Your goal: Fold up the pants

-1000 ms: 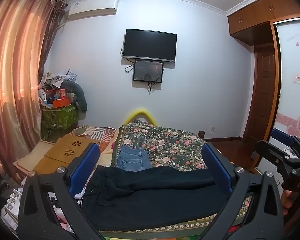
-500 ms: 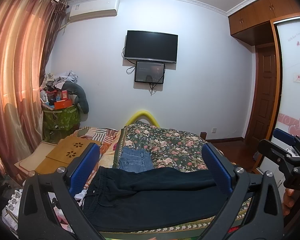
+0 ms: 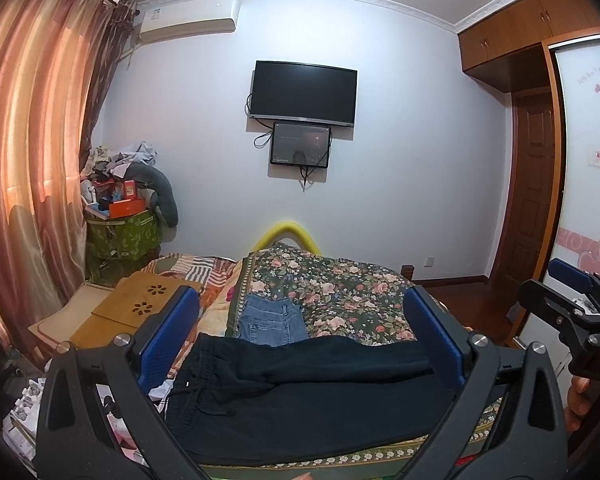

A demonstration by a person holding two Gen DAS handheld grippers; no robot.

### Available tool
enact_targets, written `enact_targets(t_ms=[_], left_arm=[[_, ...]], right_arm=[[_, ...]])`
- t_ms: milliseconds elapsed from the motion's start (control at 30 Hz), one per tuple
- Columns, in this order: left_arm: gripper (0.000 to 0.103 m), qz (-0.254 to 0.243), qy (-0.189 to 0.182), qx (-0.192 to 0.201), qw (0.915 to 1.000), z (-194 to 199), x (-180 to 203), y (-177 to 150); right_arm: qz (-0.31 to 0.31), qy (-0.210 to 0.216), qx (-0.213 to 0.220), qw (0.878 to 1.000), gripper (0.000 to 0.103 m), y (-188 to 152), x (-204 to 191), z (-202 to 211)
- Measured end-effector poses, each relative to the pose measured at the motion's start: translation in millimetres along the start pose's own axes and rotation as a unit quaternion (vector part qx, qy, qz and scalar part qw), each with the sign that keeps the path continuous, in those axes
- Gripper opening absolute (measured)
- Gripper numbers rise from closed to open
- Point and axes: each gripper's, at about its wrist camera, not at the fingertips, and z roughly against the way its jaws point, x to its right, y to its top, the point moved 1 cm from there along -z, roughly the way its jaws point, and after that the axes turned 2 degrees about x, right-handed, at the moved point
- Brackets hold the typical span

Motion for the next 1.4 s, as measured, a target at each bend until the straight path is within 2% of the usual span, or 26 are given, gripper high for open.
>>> enact_targets(t_ms=[1400], left_arm=[[0.103,-0.012,-0.003,0.001,0.9999,-0.3,3.9,1.6]], right_arm=[[-0.004,-0.001,-0.003,1.0,0.103,1.3,1.3,1.0]])
